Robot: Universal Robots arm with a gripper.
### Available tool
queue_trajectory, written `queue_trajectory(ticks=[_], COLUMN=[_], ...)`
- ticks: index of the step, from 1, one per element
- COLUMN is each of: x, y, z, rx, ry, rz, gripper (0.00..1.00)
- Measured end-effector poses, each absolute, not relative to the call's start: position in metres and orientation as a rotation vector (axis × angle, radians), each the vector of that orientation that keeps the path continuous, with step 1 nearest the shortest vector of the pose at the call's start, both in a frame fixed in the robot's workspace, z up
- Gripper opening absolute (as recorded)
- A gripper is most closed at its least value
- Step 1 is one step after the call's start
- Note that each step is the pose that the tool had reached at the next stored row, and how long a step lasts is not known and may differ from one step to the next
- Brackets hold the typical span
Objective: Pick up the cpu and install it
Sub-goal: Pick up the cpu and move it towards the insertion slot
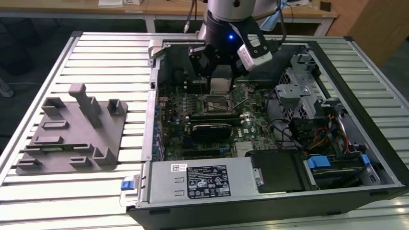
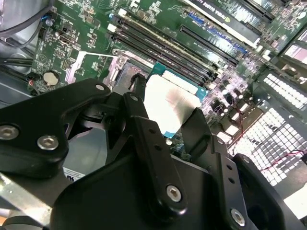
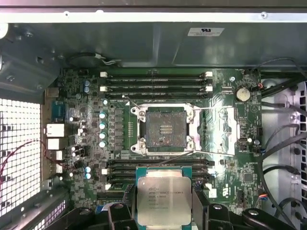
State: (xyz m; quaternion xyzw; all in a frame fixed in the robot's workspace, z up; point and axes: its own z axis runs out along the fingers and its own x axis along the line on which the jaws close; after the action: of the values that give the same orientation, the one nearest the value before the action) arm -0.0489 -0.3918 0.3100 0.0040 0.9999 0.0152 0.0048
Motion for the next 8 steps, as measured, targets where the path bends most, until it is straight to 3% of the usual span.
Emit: queue_trajectory(ticks=[8], x=[-0.0487], y=[-0.3851], z=[0.3027], rx=[0.003], ry=[3.131], rz=[0.048], gripper=[0.55])
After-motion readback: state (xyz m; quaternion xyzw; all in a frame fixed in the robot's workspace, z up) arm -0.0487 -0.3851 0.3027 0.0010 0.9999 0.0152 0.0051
